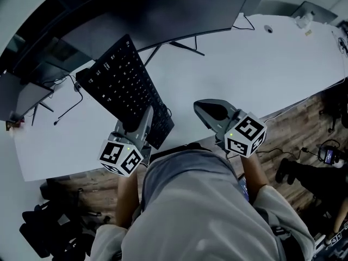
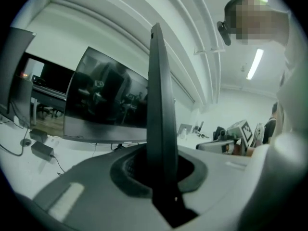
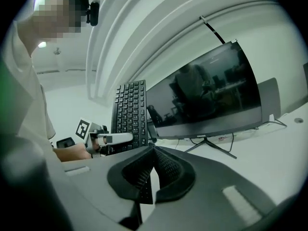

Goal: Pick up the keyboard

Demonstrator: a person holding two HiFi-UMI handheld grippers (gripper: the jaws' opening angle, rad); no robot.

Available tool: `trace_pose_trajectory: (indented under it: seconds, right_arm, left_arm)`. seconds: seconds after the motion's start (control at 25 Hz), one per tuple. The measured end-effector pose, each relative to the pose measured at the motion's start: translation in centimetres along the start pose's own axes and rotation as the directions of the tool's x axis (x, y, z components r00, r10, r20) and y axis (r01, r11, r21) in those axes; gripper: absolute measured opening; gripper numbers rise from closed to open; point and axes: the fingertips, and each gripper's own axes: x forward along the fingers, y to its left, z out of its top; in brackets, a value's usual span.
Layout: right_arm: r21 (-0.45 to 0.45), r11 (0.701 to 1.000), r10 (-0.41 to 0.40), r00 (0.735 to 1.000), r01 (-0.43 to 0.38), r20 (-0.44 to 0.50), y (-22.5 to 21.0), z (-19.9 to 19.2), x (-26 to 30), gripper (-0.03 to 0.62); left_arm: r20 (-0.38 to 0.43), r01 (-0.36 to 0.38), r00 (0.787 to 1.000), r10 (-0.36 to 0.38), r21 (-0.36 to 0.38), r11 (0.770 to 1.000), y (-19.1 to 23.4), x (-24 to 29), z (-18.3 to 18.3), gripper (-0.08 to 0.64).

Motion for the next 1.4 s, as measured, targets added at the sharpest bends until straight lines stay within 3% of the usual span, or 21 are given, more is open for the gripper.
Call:
trace_pose_trajectory:
  seconds: [0.12, 0.36, 0.68, 1.12, 1.4]
  right_arm:
    - [-0.032, 0.999, -0.009, 1.000, 0.009, 0.006, 0.1, 0.2, -0.5, -0.005]
    - [-0.082, 0.989, -0.118, 0.993, 0.119, 0.020, -2.4, 1.4, -2.1, -0.004]
    - [-0.070, 0.994, -0.085, 0.996, 0.084, -0.012, -3.4, 1.4, -2.2, -0.003]
    - [-0.031, 0.988, -0.149, 0.989, 0.150, 0.014, -7.0, 0.4, -4.2, -0.003]
    - [-0.027, 0.982, -0.188, 0.982, 0.188, 0.013, -7.4, -0.8, -6.1, -0.003]
  left_arm:
    - [0.016, -0.029, 0.999, 0.028, 0.022, 0.999, 0.0, -1.3, -0.2, 0.000]
    - [0.034, -0.036, 0.999, 0.035, 0.017, 0.999, -0.8, -2.2, -0.1, 0.000]
    - [0.026, -0.103, 0.994, 0.102, 0.051, 0.993, -0.6, -2.3, 0.1, 0.000]
    - [0.087, -0.239, 0.969, 0.233, 0.067, 0.969, -0.9, -1.7, 0.2, 0.000]
    - [0.102, -0.260, 0.962, 0.252, 0.070, 0.963, -1.8, -1.7, 0.4, 0.000]
